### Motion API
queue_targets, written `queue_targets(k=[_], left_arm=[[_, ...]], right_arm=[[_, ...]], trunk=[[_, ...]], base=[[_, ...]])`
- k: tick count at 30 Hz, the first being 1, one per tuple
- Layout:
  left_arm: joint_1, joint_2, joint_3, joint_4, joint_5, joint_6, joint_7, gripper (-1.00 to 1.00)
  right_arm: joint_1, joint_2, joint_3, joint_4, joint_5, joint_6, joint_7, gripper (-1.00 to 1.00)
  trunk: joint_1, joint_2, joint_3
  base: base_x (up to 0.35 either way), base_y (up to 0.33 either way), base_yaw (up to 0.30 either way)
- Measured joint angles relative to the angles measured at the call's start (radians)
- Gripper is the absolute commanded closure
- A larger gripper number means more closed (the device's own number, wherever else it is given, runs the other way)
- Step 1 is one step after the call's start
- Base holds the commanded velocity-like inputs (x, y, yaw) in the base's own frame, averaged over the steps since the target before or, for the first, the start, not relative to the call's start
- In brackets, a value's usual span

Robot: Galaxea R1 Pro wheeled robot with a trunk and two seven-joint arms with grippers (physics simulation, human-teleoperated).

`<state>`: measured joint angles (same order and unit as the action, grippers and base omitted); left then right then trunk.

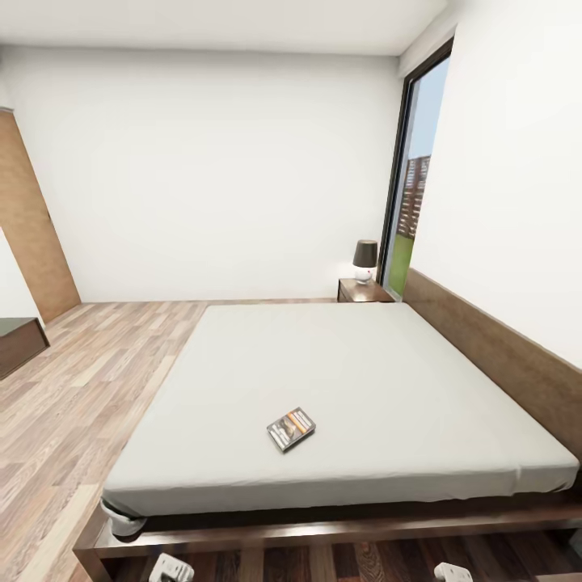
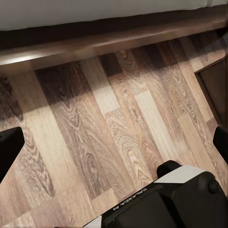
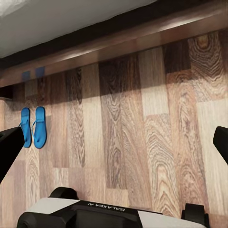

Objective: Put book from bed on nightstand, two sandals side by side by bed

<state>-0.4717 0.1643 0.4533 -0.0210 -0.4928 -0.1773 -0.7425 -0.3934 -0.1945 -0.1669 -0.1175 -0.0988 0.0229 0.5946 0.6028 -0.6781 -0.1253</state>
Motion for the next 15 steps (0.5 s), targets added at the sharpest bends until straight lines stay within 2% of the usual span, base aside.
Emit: queue_targets(k=[5,15], left_arm=[[0.0,-0.003,0.0,0.0,0.025,0.0,0.0,-1.0],[0.0,-0.005,0.0,0.0,0.031,0.0,0.0,-1.0]], right_arm=[[0.0,0.0,0.0,0.001,0.0,0.0,0.0,-1.0],[0.0,0.0,0.0,0.001,0.001,0.0,0.0,-1.0]], trunk=[[-0.019,0.035,0.016],[-0.058,0.105,0.047]], base=[[0.0,0.0,0.0],[0.0,0.0,0.0]])
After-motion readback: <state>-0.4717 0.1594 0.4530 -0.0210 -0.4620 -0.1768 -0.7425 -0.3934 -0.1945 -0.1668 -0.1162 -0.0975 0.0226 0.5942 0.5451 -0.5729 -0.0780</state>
